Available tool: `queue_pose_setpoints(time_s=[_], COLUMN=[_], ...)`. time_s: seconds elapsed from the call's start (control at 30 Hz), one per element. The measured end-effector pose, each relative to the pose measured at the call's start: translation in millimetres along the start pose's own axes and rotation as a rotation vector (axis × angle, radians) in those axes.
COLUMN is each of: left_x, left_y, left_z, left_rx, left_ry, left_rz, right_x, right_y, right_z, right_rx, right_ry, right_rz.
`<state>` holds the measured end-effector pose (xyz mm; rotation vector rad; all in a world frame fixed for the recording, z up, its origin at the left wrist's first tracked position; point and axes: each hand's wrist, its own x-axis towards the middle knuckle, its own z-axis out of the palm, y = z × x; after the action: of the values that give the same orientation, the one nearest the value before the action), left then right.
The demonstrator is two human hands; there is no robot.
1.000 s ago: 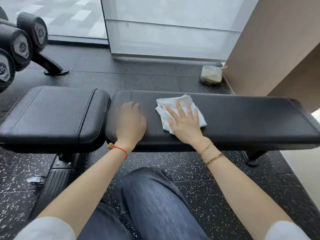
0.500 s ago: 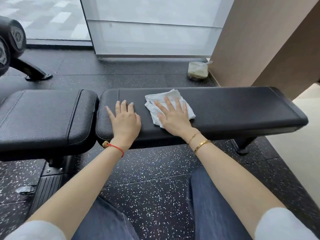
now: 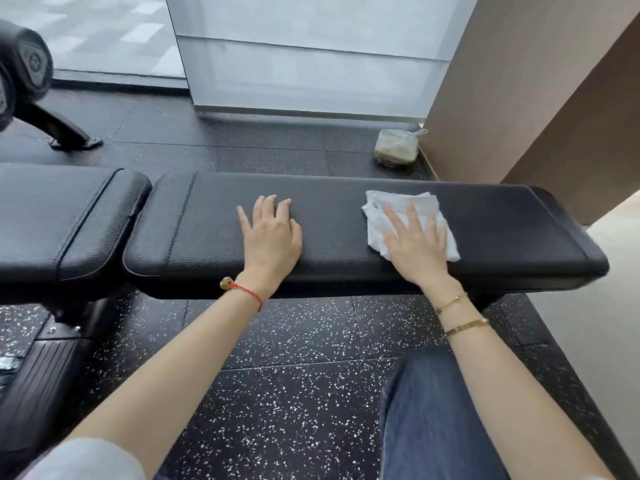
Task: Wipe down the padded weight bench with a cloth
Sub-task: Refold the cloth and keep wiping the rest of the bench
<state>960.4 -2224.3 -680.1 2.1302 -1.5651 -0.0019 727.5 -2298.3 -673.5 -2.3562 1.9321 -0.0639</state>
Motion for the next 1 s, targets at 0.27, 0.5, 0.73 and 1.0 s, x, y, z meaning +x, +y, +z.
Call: queue_pose_setpoints(time_s=[0.27, 0.5, 0.73, 1.0], left_x=[5.4, -1.0, 0.6, -0.8], left_y=[79.3, 94.5, 98.4, 101.2], left_z=[36.4, 49.1, 49.6, 50.2], left_rx=[-0.013, 0.106, 0.113, 0.108], left_ry=[-0.044, -0.045, 0.027, 0.053], left_rz=[-0.069, -0.106, -0.128, -0.141], right_x=[-11.5, 33.1, 41.9, 50.5], right_y=[38.5, 141.2, 70.5, 127.2], right_z=[0.8, -16.0, -10.4, -11.3], right_rx=[0.049, -0.015, 0.005, -0.001], right_ry=[0.004, -0.022, 0.003, -0.009], right_rz=[-0.345, 0.006, -0.272, -0.355])
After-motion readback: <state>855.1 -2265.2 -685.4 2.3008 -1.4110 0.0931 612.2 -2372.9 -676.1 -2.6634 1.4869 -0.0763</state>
